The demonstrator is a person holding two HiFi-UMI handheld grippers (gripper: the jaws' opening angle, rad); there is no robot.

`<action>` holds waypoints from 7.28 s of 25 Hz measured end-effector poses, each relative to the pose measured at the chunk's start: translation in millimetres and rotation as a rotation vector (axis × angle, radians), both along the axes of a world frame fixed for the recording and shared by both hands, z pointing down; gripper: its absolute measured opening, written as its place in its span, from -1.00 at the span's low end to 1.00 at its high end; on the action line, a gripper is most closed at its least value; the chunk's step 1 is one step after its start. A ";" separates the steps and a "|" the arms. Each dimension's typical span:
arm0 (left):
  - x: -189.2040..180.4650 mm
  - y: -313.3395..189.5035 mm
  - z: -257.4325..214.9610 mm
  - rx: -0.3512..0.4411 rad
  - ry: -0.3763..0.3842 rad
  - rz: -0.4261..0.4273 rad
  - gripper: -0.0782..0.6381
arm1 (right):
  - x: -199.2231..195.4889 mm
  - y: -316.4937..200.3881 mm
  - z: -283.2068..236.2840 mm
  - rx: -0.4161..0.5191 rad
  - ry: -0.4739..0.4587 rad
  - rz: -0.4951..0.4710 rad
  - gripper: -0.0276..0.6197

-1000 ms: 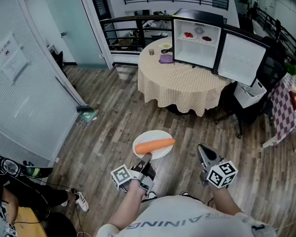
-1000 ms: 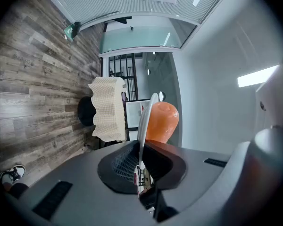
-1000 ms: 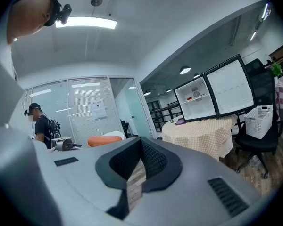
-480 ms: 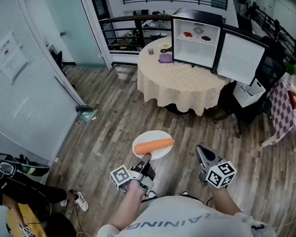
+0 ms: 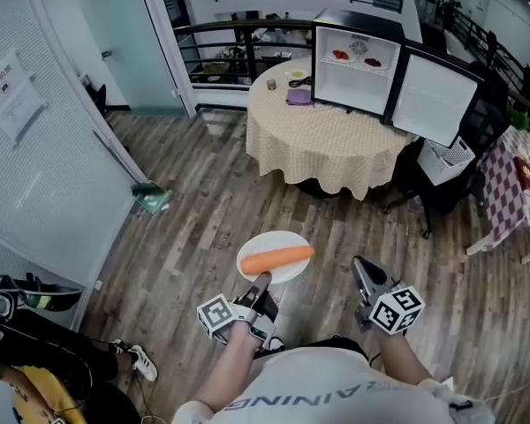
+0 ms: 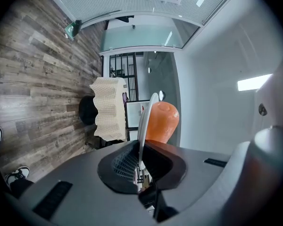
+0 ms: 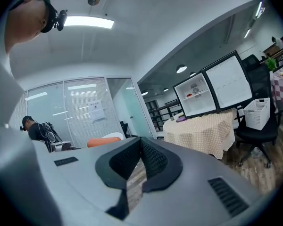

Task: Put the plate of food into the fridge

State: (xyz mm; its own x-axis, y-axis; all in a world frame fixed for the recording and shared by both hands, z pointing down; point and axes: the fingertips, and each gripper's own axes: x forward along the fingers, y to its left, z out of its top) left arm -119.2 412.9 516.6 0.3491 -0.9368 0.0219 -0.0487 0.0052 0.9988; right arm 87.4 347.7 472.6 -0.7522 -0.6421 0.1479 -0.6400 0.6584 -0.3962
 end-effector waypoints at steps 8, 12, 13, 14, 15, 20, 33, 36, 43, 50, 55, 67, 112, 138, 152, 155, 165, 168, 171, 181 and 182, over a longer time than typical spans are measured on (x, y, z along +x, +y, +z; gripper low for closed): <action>-33.8 0.9 20.4 -0.001 -0.007 0.046 -0.71 | -25.9 22.1 23.9 -0.037 0.036 0.049 -0.85; -35.9 -6.0 29.9 -0.023 0.003 0.068 -0.71 | -29.2 14.1 24.3 -0.044 0.040 0.070 -0.85; -35.3 -9.7 32.1 -0.029 0.001 0.074 -0.71 | -29.7 9.6 24.0 -0.044 0.039 0.071 -0.85; -33.7 -14.7 32.3 -0.029 0.002 0.080 -0.71 | -29.8 4.4 24.3 -0.046 0.038 0.071 -0.85; -31.9 -20.6 32.5 -0.029 0.001 0.084 -0.71 | -29.5 -1.5 25.8 -0.049 0.036 0.070 -0.85; -27.1 -64.7 27.3 -0.008 -0.004 0.080 -0.71 | -24.0 -44.4 35.4 -0.064 0.022 0.065 -0.84; 8.1 -209.4 14.3 -0.027 -0.030 0.035 -0.71 | 26.7 -194.2 35.0 -0.056 -0.014 0.056 -0.85; 18.7 -234.6 18.7 -0.047 -0.035 0.023 -0.71 | 41.3 -221.2 40.2 -0.071 -0.035 0.063 -0.85; 39.9 -282.5 20.2 -0.058 -0.017 0.005 -0.71 | 72.6 -272.3 45.1 -0.066 -0.045 0.069 -0.85; 57.7 -324.8 26.5 -0.063 -0.007 0.047 -0.71 | 82.7 -304.1 55.2 -0.092 -0.046 0.092 -0.84; 56.3 -361.0 32.5 -0.068 0.006 0.082 -0.71 | 75.9 -331.7 54.4 -0.085 -0.040 0.116 -0.85; 9.9 -480.7 27.8 -0.047 0.000 0.177 -0.71 | 34.8 -436.1 36.5 -0.060 0.005 0.229 -0.85; 50.8 -788.8 100.3 -0.136 -0.057 0.152 -0.71 | 29.4 -648.9 70.3 -0.145 0.073 0.109 -0.85; 86.0 -932.6 168.6 -0.291 -0.091 0.053 -0.70 | 28.2 -653.5 104.7 -0.240 0.101 0.084 -0.85; 103.5 -943.9 160.7 -0.275 -0.305 0.208 -0.54 | 29.0 -645.2 111.9 -0.262 0.111 0.067 -0.85; 110.2 -941.6 155.1 -0.233 -0.413 0.289 -0.50 | 25.2 -643.5 113.8 -0.265 0.110 0.058 -0.85; 124.2 -921.1 160.9 -0.177 -0.881 0.593 -0.40 | 18.3 -639.5 112.2 -0.269 0.098 0.042 -0.85; 116.5 -912.6 173.6 -0.241 -0.937 0.633 -0.51 | 21.4 -639.4 112.5 -0.297 0.066 0.059 -0.85; 110.2 -903.1 181.7 -0.275 -0.961 0.652 -0.73 | 23.0 -641.0 108.1 -0.329 0.003 0.077 -0.84; 86.2 -850.7 125.5 -0.067 -0.948 0.558 -0.76 | 15.4 -640.0 96.7 -0.275 0.024 0.083 -0.85; 81.8 -843.9 112.8 -0.040 -0.934 0.535 -0.76 | 14.5 -641.2 93.6 -0.263 0.026 0.085 -0.85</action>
